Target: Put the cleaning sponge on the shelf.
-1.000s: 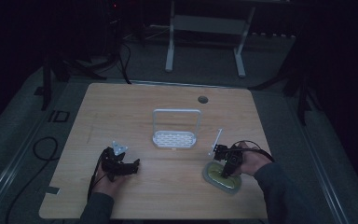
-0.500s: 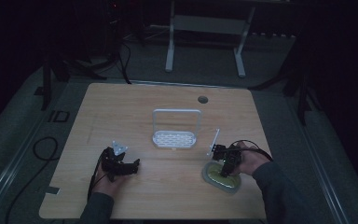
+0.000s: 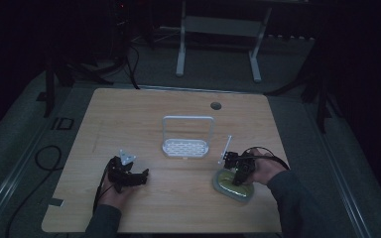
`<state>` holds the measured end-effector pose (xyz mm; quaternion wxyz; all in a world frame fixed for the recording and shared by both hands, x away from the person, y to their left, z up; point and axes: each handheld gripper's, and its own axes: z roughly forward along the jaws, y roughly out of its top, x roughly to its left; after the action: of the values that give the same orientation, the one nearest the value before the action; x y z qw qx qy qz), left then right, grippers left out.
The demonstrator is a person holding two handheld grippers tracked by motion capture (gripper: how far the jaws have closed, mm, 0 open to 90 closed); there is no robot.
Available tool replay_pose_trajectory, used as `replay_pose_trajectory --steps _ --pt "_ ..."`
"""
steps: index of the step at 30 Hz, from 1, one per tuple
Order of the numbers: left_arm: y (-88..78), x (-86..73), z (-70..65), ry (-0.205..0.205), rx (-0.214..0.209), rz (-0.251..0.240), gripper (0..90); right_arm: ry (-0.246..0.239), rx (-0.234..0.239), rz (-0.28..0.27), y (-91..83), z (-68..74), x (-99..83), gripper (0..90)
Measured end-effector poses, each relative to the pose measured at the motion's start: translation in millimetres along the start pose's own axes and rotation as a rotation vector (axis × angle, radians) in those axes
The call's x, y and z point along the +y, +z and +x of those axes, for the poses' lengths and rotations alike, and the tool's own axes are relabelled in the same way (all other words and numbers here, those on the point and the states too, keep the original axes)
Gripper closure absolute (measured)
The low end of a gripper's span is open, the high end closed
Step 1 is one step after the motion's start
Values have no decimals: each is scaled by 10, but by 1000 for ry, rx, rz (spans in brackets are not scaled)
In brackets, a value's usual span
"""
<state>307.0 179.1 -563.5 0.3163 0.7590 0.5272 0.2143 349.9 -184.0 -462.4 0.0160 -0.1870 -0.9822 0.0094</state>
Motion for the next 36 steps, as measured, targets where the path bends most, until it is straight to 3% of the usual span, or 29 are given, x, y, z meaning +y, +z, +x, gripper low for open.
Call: replay_pose_trajectory --steps 16,36 --pt "0 0 0 0 0 0 104 -45 -40 -32 -110 44 163 718" --pt "-1 0 -1 -2 0 1 103 -146 -154 -94 -217 111 391 718"
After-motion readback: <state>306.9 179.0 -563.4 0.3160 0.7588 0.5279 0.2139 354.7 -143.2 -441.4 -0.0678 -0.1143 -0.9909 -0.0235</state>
